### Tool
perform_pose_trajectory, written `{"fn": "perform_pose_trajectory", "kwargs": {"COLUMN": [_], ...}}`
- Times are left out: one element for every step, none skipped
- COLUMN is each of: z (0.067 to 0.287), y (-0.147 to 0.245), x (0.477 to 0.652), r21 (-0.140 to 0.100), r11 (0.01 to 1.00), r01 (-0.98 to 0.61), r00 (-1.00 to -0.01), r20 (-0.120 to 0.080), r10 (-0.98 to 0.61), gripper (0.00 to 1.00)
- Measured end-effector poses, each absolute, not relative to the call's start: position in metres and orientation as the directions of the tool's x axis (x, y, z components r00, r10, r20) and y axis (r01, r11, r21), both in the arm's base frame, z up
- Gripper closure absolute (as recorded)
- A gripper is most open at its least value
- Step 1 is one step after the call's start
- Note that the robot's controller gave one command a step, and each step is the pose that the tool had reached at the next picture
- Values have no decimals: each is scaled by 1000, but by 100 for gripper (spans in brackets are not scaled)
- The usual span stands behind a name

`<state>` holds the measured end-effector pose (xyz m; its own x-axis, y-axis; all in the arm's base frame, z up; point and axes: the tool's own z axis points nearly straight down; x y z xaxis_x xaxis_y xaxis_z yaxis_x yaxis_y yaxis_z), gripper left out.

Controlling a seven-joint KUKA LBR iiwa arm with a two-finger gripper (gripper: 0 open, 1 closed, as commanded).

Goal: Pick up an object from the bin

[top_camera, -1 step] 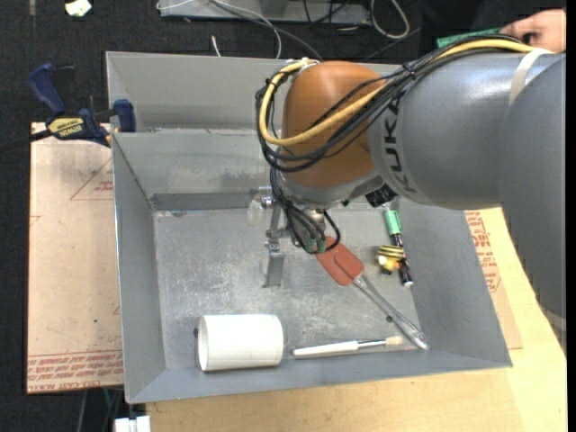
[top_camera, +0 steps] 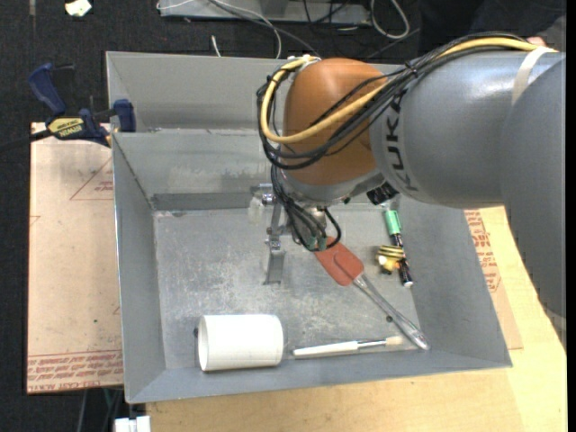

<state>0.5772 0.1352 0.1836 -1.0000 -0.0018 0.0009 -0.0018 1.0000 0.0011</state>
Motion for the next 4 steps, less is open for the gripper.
{"fn": "perform_pose_trajectory", "kwargs": {"z": [237, 187, 178, 119], "y": [129, 156, 123, 142], "x": [590, 542, 594, 576], "r21": [1, 3, 4, 3], "r11": [996, 998, 999, 999], "r01": [-86, -60, -32, -48], "r00": [-996, -998, -999, -999], "r20": [0, -2, -10, -2], "r10": [-86, -60, -32, -48], "gripper": [0, 0, 0, 0]}}
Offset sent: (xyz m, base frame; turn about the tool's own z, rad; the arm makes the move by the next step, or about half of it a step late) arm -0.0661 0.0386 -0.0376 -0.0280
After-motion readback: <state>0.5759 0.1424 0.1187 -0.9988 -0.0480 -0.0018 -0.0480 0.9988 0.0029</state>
